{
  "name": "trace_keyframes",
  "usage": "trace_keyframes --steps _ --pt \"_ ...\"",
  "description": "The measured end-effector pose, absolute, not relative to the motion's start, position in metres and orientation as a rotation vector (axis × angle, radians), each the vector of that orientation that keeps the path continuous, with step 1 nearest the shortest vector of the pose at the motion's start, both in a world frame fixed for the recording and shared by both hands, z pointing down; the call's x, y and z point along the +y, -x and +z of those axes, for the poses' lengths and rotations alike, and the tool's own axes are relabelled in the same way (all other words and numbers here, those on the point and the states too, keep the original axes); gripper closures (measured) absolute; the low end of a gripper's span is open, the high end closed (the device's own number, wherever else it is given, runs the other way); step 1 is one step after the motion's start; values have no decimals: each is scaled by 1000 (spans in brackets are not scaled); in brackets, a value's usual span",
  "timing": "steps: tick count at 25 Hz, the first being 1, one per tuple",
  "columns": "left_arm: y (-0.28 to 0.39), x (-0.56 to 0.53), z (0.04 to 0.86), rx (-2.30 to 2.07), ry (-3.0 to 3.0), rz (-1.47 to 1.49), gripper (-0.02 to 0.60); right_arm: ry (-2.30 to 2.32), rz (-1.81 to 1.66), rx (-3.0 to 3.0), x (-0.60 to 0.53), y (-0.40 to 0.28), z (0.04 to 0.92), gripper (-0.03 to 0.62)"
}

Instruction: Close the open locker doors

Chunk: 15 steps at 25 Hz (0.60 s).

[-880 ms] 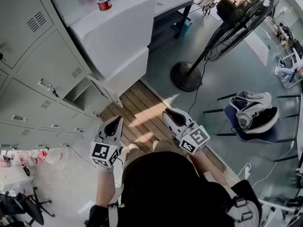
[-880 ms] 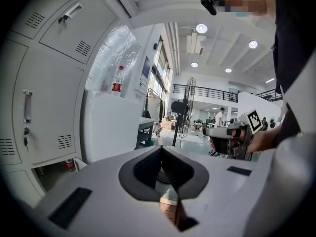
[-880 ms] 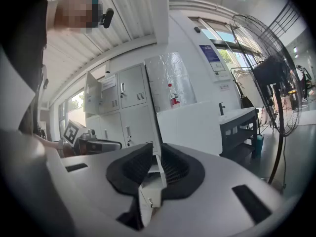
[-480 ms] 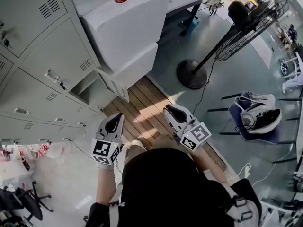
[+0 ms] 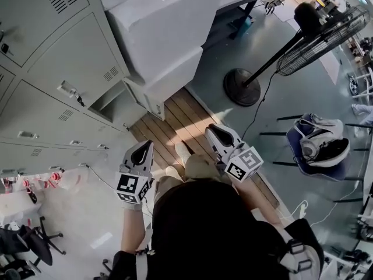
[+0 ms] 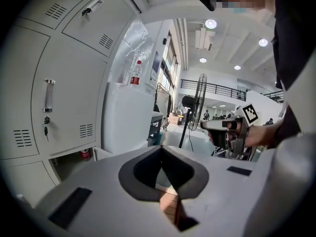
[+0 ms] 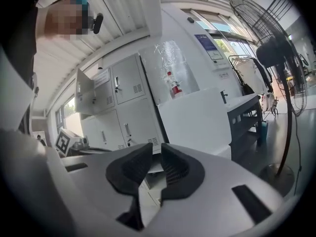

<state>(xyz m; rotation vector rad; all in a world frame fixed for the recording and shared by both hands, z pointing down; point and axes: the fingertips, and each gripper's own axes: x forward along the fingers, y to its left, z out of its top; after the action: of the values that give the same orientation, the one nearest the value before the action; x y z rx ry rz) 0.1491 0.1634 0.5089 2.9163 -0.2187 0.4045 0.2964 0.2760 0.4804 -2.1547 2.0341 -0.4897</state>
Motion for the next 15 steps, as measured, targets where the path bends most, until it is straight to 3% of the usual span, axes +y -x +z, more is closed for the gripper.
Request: trace_keyframes --steps 15 --pt "-243 74 506 -332 -2915 474 574 2014 -504 2231 164 -389 491 531"
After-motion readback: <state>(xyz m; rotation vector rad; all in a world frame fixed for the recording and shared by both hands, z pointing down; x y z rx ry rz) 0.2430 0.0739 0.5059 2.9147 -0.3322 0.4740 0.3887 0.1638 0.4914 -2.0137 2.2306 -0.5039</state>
